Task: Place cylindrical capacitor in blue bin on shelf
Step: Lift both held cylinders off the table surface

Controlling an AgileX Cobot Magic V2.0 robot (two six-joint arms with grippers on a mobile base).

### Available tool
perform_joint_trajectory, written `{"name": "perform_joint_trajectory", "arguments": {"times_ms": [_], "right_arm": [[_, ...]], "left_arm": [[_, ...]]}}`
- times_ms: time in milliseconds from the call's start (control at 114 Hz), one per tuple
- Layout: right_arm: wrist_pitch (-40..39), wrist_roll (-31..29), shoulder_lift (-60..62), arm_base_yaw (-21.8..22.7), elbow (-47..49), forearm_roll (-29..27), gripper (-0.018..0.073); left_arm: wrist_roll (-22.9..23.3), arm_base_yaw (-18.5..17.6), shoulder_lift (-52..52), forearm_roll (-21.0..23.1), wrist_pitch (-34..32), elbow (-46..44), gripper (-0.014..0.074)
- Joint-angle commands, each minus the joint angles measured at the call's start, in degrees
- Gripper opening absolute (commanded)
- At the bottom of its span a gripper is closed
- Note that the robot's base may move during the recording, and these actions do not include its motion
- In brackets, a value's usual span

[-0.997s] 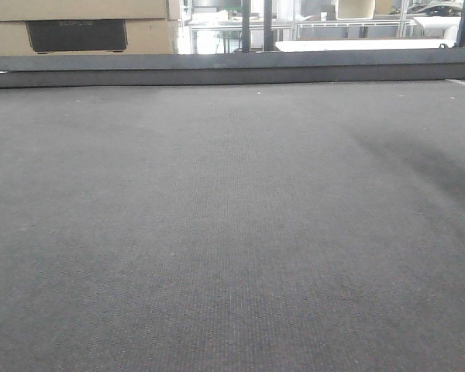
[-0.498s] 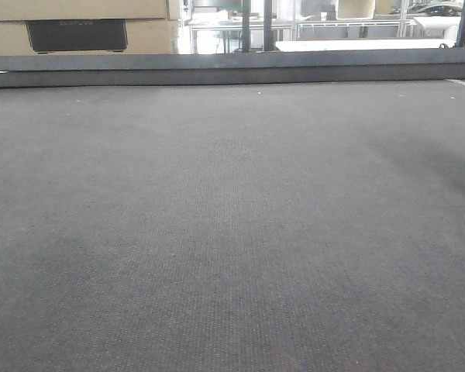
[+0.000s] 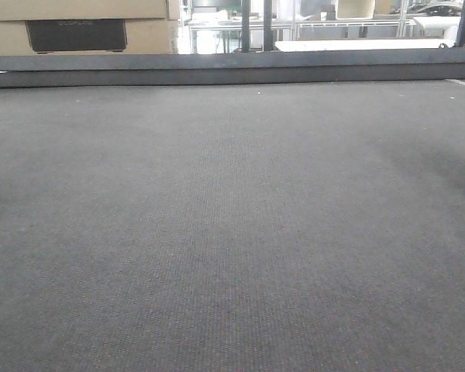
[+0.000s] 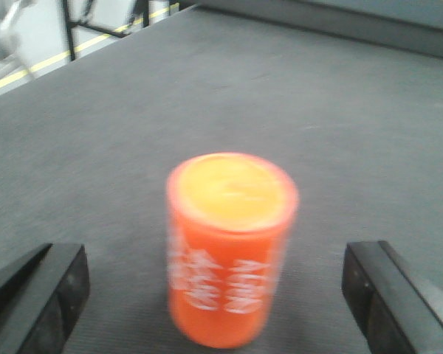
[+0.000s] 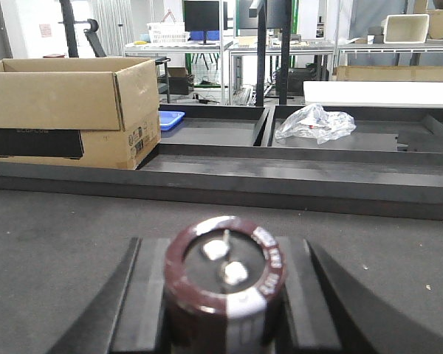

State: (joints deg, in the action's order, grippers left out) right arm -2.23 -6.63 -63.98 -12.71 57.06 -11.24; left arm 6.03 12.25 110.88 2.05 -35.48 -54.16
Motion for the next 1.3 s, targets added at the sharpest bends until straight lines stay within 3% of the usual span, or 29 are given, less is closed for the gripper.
{"name": "perform_joint_trajectory", "arguments": {"times_ms": [0,629,717,944,1075,1294], "right_arm": [[-1.2,-0.13,0.65,0.06,0.14,0.39,-0.0167],[0.21,-0.13,0.63,0.06,0.14,0.39,-0.0167],[1.26,-0.13,0.63,0.06,0.14,0.39,-0.0167],[1.91,-0.13,0.63,0.06,0.14,0.39,-0.0167],[3.31,-0.13,0.63,0.06,0.14,0.39,-0.0167],[10.21,-0.13,0.63,3.49,0.14,0.39,-0.0158]], "left_arm": [[-0.06,0.71,2.0,-0.52,0.49,-1.95,0.0601],[-0.06,0.71,12.39,-1.08,0.62,-13.15,0.0584],[-0.06,0.71,12.39,-1.08,0.62,-13.42,0.0468],[-0.06,0.71,10.33,-1.08,3.5,-13.42,-0.0115],[-0.06,0.71,5.39,-2.05,9.89,-13.52,-0.0111],[-0.06,-1.97,-8.54,-10.86,28.45,-14.03,-0.0111]]}}
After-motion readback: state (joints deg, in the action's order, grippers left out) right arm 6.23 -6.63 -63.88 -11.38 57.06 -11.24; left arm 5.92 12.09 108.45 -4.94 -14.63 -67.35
